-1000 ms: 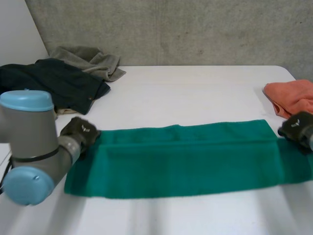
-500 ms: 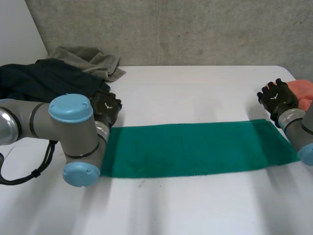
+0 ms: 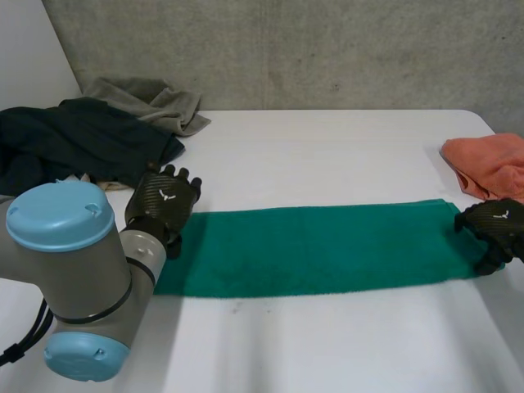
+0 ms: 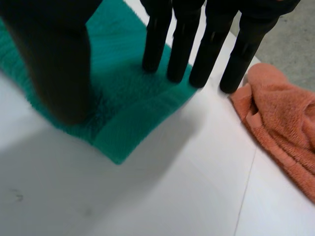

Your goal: Fold the laundry.

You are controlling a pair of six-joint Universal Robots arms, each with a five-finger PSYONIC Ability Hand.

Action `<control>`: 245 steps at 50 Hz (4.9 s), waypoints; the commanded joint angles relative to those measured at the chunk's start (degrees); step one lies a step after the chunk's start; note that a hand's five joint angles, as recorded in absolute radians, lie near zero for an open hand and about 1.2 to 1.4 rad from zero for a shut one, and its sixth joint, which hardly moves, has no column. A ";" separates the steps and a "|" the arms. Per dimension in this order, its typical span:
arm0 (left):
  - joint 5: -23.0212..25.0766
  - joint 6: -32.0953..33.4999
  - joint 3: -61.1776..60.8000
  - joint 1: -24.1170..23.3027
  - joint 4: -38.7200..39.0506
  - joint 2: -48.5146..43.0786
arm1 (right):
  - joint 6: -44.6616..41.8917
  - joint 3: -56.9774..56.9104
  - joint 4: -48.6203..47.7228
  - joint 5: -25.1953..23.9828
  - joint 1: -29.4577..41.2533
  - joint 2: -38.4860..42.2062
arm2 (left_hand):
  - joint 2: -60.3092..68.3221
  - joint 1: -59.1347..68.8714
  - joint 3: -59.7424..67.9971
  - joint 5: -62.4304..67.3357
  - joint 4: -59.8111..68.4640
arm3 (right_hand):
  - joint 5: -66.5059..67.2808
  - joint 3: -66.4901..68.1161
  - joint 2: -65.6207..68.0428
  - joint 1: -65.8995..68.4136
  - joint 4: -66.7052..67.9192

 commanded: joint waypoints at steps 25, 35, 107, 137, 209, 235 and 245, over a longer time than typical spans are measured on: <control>-0.02 0.04 -3.71 0.17 -0.04 5.73 | -3.78 -1.22 -12.03 10.61 5.17 -8.00 | -1.73 -1.16 -2.06 -2.86 -1.65 | 45.55 45.60 45.63 45.71 45.63; -0.02 0.04 -6.35 0.43 -0.04 9.60 | 1.95 -0.34 -17.83 4.82 37.96 -9.06 | -1.73 -1.16 -2.06 -2.86 -1.65 | 45.55 45.60 45.63 45.71 45.63; 1.03 -1.46 -8.02 -2.64 0.22 12.42 | 11.27 14.41 -5.09 3.26 19.37 -12.84 | -1.73 -1.16 -2.06 -2.86 -1.65 | -7.88 -7.83 -7.80 -7.72 -7.81; 2.62 -5.41 -8.02 -2.82 -0.04 12.68 | 10.83 13.99 -9.22 3.57 13.89 -14.15 | -1.73 -1.16 -2.06 -2.86 -1.65 | 45.55 45.60 45.63 45.71 45.63; 3.67 -7.52 -5.30 -3.00 0.48 13.65 | 28.67 -12.29 -2.98 12.99 46.15 4.75 | -1.73 -1.16 -2.06 -2.86 -1.65 | 45.55 45.60 45.63 45.71 45.63; 4.02 -10.51 -1.79 -2.64 0.75 13.47 | 26.80 -5.44 -7.99 12.28 48.89 -6.86 | -1.73 -1.16 -2.06 -2.86 -1.65 | -24.45 -24.40 -24.37 -24.29 -24.37; 9.29 -24.73 6.55 -8.17 -0.65 1.55 | 43.17 -12.10 5.27 10.70 40.18 -0.82 | 0.00 0.57 -0.34 -1.13 0.08 | -24.45 -24.40 -24.37 -24.29 -24.37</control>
